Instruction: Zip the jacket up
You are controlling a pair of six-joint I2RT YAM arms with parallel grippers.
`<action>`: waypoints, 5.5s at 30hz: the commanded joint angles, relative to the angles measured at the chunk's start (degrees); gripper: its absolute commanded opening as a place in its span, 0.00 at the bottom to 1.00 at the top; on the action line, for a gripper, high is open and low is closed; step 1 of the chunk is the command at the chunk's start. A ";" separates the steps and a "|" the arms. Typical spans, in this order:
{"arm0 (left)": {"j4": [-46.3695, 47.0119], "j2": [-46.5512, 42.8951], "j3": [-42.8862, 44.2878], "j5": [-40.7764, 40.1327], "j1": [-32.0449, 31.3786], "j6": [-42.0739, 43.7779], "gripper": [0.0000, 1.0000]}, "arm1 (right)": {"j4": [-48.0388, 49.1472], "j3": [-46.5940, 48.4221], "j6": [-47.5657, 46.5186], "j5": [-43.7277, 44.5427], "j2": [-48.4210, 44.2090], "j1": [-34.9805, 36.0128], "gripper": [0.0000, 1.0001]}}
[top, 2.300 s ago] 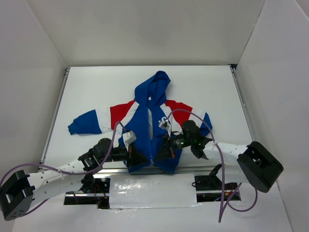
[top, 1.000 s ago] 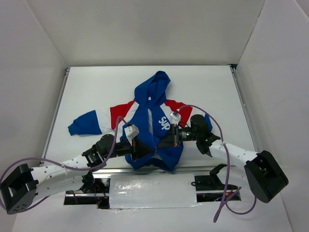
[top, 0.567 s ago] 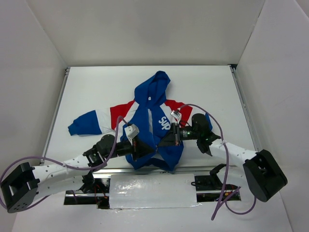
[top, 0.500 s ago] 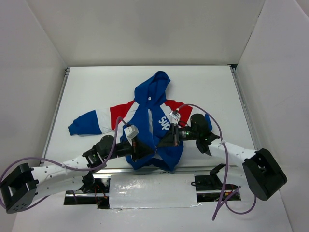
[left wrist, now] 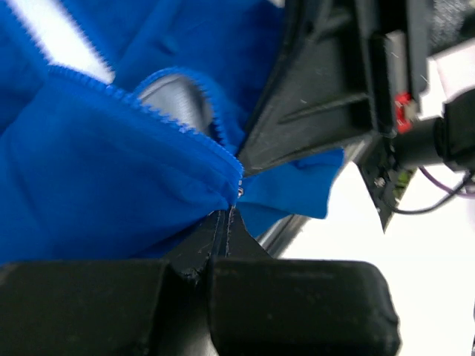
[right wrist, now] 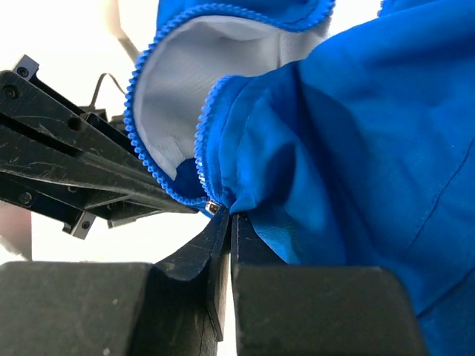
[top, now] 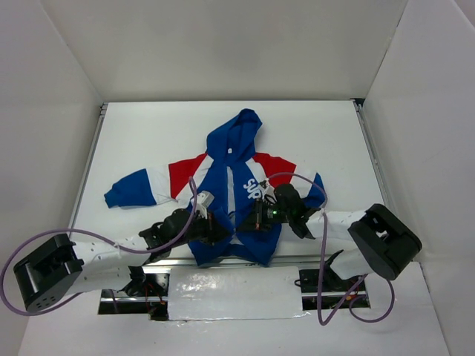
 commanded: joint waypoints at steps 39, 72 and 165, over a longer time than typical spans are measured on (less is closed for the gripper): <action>16.25 8.45 -3.58 20.31 12.94 -2.84 0.00 | 2.27 -1.86 -6.22 3.09 -8.91 9.43 0.59; 16.08 8.01 -3.67 21.28 12.94 -3.01 0.00 | 18.97 -4.16 -5.08 5.21 3.75 9.44 0.66; 18.89 9.32 -3.84 24.00 12.94 -0.20 0.00 | 0.37 -3.90 40.80 16.45 -11.89 11.19 0.00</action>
